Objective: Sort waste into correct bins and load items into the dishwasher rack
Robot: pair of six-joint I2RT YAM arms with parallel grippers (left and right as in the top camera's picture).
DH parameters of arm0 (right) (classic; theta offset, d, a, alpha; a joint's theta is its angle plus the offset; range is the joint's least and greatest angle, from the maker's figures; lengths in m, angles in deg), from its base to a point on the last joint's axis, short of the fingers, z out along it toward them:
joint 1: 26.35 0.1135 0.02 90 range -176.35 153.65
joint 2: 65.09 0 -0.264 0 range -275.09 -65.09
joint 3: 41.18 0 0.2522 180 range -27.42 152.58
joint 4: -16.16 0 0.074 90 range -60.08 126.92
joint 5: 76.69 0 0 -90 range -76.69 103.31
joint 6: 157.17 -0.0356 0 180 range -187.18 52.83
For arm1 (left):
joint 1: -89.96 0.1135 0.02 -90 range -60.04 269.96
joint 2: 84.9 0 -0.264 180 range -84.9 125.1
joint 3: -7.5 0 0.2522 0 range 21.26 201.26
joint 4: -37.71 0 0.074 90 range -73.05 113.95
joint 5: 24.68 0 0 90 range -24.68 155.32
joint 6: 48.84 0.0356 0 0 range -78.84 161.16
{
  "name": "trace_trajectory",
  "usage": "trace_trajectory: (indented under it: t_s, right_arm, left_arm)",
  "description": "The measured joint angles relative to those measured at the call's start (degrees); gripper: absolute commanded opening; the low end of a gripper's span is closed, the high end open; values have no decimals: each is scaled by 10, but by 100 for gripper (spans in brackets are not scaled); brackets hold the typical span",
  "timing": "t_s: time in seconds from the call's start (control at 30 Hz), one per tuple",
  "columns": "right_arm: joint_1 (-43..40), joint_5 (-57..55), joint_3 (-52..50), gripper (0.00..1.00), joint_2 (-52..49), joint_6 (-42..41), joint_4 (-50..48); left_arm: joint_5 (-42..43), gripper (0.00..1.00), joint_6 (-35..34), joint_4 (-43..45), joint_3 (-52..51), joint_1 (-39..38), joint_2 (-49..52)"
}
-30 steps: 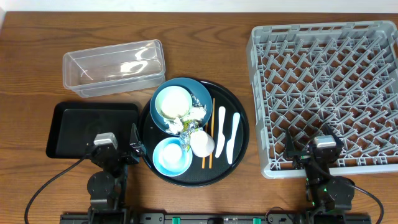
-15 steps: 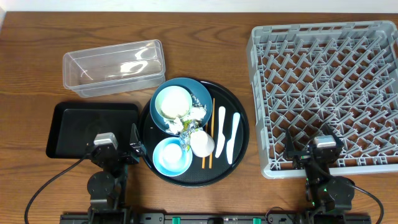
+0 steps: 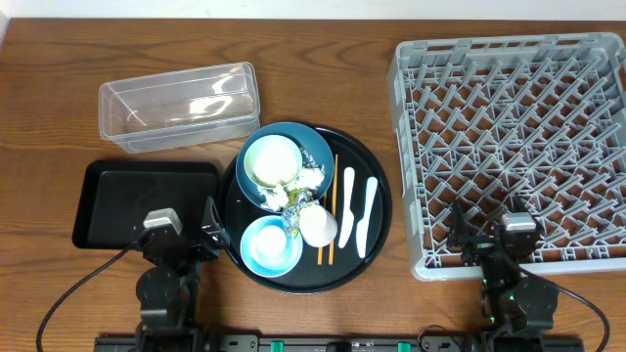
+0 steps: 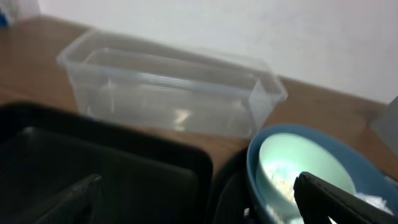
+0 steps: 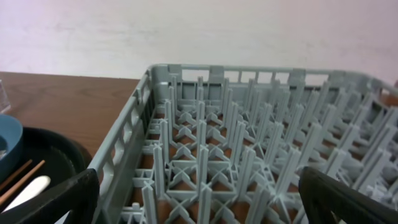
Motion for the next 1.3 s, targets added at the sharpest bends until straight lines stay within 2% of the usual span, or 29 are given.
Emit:
trace_trajectory:
  t_s: [0.17,0.33,0.53,0.8,0.97,1.3]
  right_arm:
    - [0,-3,42,99,-12,-15,57]
    - [0,-5,121,99,-73,-21,91]
    - [0,-1,254,99,-217,-24,166]
    - [0,8,455,99,-424,-26,344]
    - [0,16,499,99,-493,-26,368]
    - [24,92,505,99,-526,-8,351]
  left_arm:
    - [5,98,-2,-68,49,0,54]
    - [26,98,-2,-136,155,0,147]
    - [42,98,-2,-265,284,0,278]
    - [54,98,-2,-469,479,0,457]
    - [66,98,-2,-497,514,0,511]
    - [79,98,-2,-504,514,0,537]
